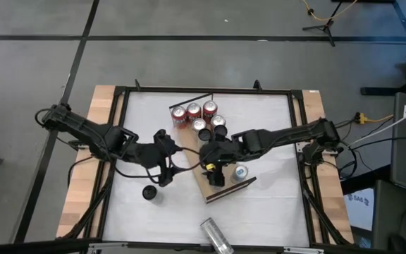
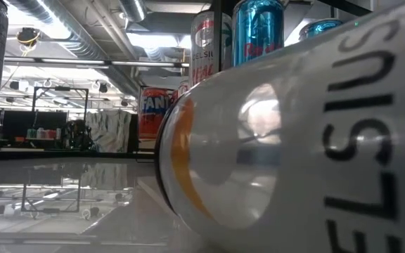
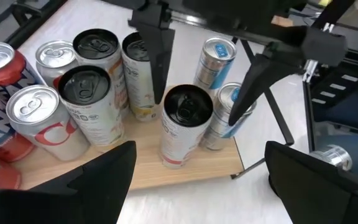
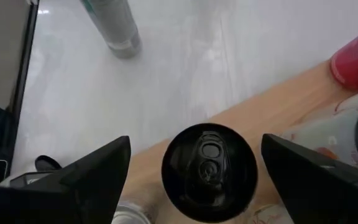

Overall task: Place canned beverage on shelf
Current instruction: Put the right red soda can on the shelf

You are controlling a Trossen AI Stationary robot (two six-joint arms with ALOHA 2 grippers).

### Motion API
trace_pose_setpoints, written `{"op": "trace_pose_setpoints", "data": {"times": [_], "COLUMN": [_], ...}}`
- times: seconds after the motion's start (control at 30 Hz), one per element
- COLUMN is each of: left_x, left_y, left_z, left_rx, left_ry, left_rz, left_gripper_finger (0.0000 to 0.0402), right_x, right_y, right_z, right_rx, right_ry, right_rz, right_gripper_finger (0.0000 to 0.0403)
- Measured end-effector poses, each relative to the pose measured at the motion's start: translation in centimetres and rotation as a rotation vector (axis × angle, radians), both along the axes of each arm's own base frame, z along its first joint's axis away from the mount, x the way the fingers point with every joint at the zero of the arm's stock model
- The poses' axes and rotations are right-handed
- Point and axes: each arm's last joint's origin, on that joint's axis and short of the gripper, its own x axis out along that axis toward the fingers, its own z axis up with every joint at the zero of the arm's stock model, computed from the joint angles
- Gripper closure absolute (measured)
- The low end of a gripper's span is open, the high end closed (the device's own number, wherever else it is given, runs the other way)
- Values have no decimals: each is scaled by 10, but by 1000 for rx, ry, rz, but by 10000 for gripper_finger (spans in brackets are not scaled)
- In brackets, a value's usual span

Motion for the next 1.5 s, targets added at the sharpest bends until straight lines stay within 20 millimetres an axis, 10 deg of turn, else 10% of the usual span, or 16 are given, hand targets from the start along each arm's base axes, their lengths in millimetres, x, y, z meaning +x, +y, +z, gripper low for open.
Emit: {"op": "trace_pose_setpoints", "data": {"times": [1.5], "left_x": [-2], "left_y": [-5], "left_z": [-1], "left_rx": [14], "left_ry": [11], "left_rz": [-11], "left_gripper_finger": [53], "right_x": [6], "right_y": [0], "right_z": [-25], "right_rx": [-43], "right_ry": [116], "right_rz": [-36], "right_gripper_finger": [45]}}
